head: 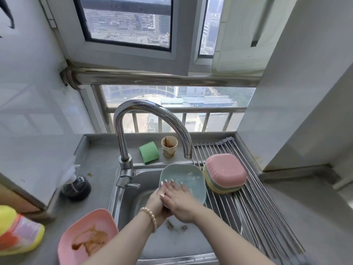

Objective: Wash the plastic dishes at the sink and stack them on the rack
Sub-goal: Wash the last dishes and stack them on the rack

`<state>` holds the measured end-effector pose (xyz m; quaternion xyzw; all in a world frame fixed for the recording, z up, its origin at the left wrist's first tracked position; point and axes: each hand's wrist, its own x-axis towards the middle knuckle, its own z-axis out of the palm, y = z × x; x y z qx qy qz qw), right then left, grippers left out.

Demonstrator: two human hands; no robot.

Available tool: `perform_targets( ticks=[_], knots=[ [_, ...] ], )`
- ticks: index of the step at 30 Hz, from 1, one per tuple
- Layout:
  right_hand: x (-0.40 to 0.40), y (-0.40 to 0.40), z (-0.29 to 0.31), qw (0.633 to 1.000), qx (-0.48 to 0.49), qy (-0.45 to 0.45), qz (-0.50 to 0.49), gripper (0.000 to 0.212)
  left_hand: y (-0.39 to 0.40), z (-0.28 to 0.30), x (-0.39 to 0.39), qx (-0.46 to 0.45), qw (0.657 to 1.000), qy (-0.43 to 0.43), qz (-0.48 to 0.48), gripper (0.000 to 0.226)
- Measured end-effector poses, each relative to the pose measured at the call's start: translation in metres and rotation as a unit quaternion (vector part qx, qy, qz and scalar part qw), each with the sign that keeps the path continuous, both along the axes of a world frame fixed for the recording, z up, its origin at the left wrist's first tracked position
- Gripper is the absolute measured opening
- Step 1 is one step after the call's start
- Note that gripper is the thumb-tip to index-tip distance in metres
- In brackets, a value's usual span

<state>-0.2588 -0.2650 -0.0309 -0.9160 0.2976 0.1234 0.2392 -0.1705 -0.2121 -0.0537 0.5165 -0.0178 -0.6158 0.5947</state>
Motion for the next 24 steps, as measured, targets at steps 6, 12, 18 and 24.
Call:
perform_targets(
  ticks=[6,12,18,24],
  knots=[
    [-0.037,-0.011,0.020,0.990,-0.109,0.086,0.033,0.053,0.003,0.008,0.005,-0.012,1.000,-0.015,-0.002,0.037],
    [-0.015,-0.016,-0.001,0.991,-0.090,0.054,-0.081,0.069,0.010,0.010,0.000,0.001,1.000,-0.010,-0.008,0.034],
    [-0.022,-0.014,-0.012,0.987,-0.148,-0.026,-0.062,0.042,0.019,0.009,0.010,0.041,0.995,-0.086,-0.034,0.027],
    [-0.029,-0.022,-0.020,0.908,-0.198,-0.230,-0.288,0.030,0.021,0.010,0.030,0.095,0.964,-0.240,-0.068,0.022]
  ],
)
